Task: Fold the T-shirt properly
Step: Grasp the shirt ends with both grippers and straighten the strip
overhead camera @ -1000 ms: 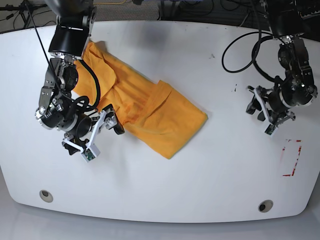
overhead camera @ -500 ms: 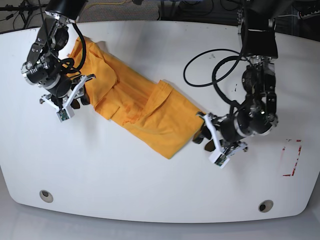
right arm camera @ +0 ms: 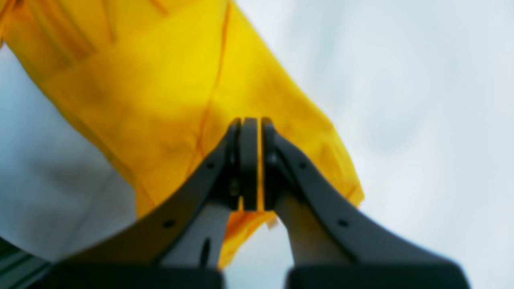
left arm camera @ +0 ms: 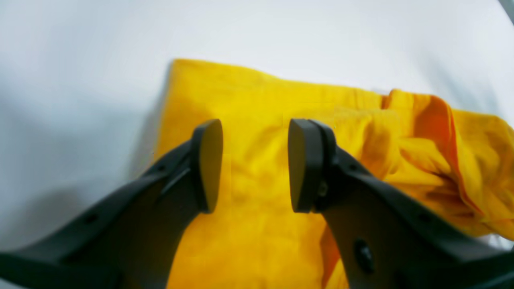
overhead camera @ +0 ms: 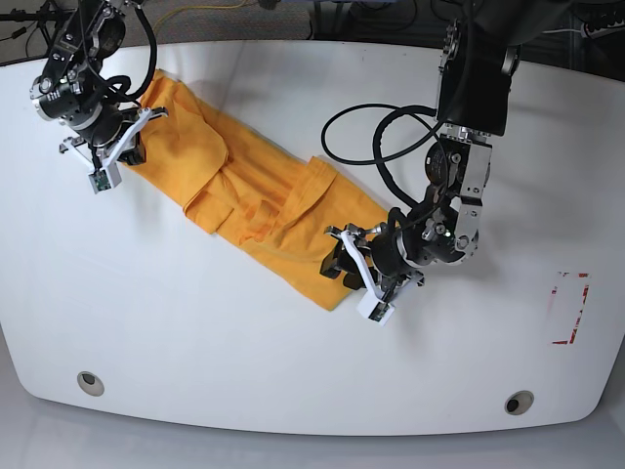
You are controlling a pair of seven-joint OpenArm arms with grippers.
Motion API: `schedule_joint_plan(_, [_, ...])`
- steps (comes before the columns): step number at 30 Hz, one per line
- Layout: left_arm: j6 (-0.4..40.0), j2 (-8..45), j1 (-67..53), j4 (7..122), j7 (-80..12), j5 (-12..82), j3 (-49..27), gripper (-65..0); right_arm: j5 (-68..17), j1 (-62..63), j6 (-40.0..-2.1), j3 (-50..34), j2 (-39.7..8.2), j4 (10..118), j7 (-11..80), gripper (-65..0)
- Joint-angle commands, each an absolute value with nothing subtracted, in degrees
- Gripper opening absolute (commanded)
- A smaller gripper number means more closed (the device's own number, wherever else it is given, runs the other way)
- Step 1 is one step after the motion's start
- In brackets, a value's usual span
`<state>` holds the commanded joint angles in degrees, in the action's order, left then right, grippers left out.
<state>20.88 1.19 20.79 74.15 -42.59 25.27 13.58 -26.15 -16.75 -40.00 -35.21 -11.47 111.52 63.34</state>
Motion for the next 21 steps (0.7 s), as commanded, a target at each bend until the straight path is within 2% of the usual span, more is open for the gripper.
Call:
schedule_joint_plan(4, [20.88,1.45,20.7,70.81,-40.75,25.27,13.41,-39.6,-26.07,-17.63,-40.0,-34.95,-11.65,107.3,61.14,-63.4])
schedule_joint_plan(9, [20.88,4.09,20.53,69.58,-40.4,25.27,13.41,-39.6,-21.85,-16.13,-40.0,-34.33,-11.56,99.65,58.07,-63.3])
schedule_joint_plan(16, [20.88,7.34,16.75,71.43,-40.57,25.63,12.97,-39.6,-13.05,-12.88,-40.0,-26.15,-12.0,91.74,51.21,-63.3])
schedule_joint_plan(21, [20.88,8.48,12.88,74.77,-40.57,25.63,10.24,-39.6,-8.48,-9.1,-40.0,-22.73,-12.44,88.75,50.77,-63.3])
